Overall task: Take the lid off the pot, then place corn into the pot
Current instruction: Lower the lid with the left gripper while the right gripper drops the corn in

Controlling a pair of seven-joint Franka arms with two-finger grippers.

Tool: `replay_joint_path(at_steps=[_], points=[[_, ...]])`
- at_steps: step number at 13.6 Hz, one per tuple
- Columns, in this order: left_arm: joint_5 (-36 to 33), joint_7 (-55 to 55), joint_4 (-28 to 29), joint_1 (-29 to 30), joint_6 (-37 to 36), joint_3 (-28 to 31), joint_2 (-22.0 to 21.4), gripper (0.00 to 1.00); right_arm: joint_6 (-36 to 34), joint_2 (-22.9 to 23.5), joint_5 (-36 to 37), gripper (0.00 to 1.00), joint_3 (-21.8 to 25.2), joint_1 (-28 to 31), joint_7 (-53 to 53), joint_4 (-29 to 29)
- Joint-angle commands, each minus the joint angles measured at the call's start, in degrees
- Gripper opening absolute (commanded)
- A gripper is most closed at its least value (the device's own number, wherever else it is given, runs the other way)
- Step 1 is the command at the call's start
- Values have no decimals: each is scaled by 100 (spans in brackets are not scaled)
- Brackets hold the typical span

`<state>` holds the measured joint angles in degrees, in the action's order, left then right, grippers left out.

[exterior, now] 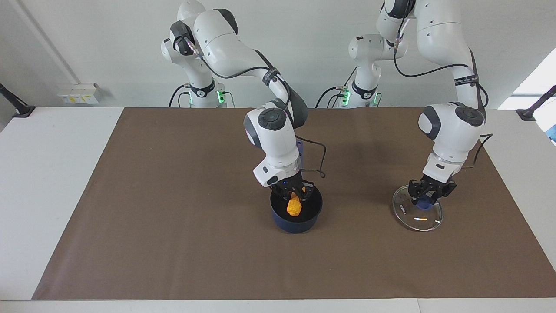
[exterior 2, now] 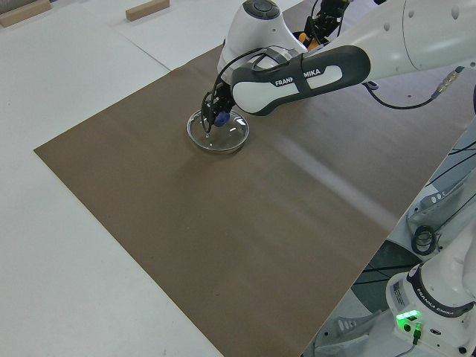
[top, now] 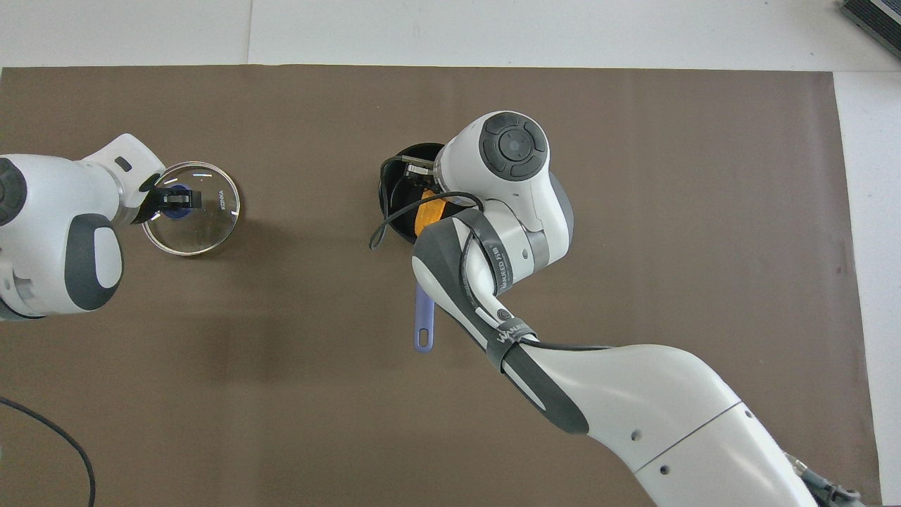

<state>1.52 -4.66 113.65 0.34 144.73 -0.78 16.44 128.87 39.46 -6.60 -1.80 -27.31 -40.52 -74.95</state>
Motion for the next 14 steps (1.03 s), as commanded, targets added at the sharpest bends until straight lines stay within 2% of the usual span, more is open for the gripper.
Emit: replay_joint_path(at_steps=[1,2,3,4,6,7,8,10,11,14], points=[[138,-158,61,-52,11,8,-80,56,182,88,-245,0,-74,59,220,-2],[138,-141,43,-87,-15,8,-80,84,244,89,-298,0,-66,51,220,-2],[138,-132,26,-87,-15,8,-80,100,288,89,-315,0,-74,50,220,-2],[129,-140,-1,-87,-24,8,-71,100,297,80,-333,0,-75,24,211,-11],[129,-123,-149,-122,-181,17,-71,100,297,62,-351,21,-66,15,211,-19],[103,-140,-333,-122,-400,17,-80,100,297,62,-342,50,-74,24,228,-19],[59,-140,-535,-131,-637,17,-80,100,297,62,-325,63,-66,33,229,-19],[50,-123,-1079,-245,-1469,26,-193,100,288,36,-263,96,-66,7,228,-19],[6,-123,-1534,-254,-2066,17,-246,100,271,-8,-237,100,-66,15,237,-19],[-328,-132,-2757,-263,-3789,-9,-308,100,139,-305,-193,100,-5,33,237,-63]])
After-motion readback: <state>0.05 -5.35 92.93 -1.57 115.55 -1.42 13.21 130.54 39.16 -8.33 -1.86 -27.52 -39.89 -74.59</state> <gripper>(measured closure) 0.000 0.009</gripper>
